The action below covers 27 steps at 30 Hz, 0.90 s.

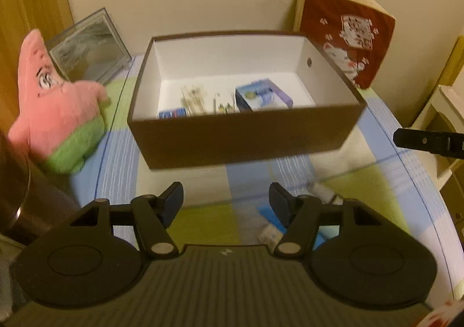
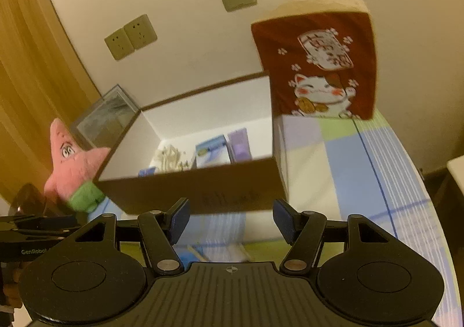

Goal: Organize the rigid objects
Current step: 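Withdraw both tools from the brown box back over the table, then reach the left tool to the white pill bottle while the right tool reaches the mint fan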

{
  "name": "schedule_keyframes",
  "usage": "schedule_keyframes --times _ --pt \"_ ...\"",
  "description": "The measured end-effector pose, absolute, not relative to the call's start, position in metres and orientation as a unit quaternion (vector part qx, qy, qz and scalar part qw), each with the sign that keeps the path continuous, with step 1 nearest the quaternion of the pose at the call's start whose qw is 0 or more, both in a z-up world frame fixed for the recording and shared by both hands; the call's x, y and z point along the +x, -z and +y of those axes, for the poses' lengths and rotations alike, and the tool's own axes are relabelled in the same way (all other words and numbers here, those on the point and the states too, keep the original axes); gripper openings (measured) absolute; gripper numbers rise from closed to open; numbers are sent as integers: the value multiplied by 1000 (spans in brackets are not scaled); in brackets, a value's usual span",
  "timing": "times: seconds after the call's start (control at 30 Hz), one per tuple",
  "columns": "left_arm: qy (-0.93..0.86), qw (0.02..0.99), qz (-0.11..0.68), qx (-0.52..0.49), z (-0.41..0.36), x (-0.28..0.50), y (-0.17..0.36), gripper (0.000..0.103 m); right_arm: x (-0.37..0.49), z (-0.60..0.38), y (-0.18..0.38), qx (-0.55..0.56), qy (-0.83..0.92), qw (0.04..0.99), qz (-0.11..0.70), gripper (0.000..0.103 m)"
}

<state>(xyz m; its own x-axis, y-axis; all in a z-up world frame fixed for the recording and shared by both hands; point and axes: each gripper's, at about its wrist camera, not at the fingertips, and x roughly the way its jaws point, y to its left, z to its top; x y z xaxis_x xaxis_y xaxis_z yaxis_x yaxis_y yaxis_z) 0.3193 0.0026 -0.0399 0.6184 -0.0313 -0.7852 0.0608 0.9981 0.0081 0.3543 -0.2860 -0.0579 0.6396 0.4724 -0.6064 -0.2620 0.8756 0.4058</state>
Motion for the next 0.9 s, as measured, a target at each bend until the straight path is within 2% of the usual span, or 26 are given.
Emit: schedule_keyframes --times 0.47,0.9 --pt "48 885 463 11 -14 268 66 63 303 -282 89 98 -217 879 414 63" --pt "71 872 484 23 -35 258 91 63 291 -265 123 48 -240 857 453 63"
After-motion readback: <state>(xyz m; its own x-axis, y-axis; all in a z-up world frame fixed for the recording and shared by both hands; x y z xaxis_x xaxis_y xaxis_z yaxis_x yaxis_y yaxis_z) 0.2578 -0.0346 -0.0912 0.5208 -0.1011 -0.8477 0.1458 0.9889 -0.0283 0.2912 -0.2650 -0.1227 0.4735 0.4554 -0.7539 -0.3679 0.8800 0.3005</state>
